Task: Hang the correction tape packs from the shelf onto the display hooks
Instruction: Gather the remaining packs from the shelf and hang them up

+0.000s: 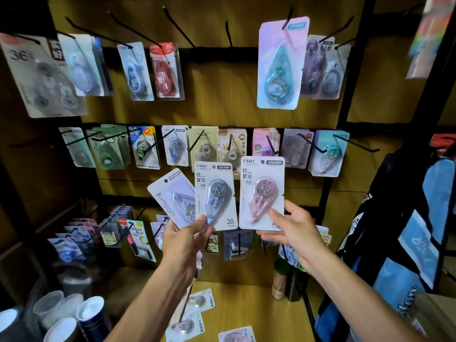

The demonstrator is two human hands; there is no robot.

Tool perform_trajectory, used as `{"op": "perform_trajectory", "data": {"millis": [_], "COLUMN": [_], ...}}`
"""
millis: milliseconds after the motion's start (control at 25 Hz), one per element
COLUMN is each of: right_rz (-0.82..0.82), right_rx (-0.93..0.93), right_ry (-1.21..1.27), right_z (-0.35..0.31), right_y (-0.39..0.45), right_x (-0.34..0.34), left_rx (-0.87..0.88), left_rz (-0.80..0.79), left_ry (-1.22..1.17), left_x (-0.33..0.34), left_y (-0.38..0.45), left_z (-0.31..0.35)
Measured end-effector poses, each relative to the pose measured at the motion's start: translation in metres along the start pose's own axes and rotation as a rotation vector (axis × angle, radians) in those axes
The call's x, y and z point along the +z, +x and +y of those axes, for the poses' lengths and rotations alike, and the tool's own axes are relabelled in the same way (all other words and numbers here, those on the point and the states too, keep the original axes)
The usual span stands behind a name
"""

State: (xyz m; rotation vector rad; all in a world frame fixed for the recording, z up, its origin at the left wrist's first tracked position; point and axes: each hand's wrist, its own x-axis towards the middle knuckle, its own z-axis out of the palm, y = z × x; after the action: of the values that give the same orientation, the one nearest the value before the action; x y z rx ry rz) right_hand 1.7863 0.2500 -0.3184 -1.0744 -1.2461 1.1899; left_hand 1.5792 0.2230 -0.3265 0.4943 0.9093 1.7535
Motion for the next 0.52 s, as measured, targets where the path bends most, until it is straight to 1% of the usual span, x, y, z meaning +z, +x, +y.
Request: {"op": "perform_trajectory", "data": {"millis": [160,360,520], "right_rz": [-0.013,-0.048,-0.101], "right_rx": [-0.011,-0.068,-0.104], "right_ry": [-0.200,-0.210,-0.261], "right_z": [0.009,0.009,-0.003], "right_y": [0.008,0.008,0.014], "right_x": [0.020,0.048,0.094], "left_rx": [0.021,0.034,0.062], "left_rz": [0.056,0.123,0.155], "left_ry": [0.011,0.023,0.048], "left_x": [-0.021,-0.044,-0.060], "left_y": [0.009,0.014,0.013], "left_z": [0.010,0.023,0.042]}}
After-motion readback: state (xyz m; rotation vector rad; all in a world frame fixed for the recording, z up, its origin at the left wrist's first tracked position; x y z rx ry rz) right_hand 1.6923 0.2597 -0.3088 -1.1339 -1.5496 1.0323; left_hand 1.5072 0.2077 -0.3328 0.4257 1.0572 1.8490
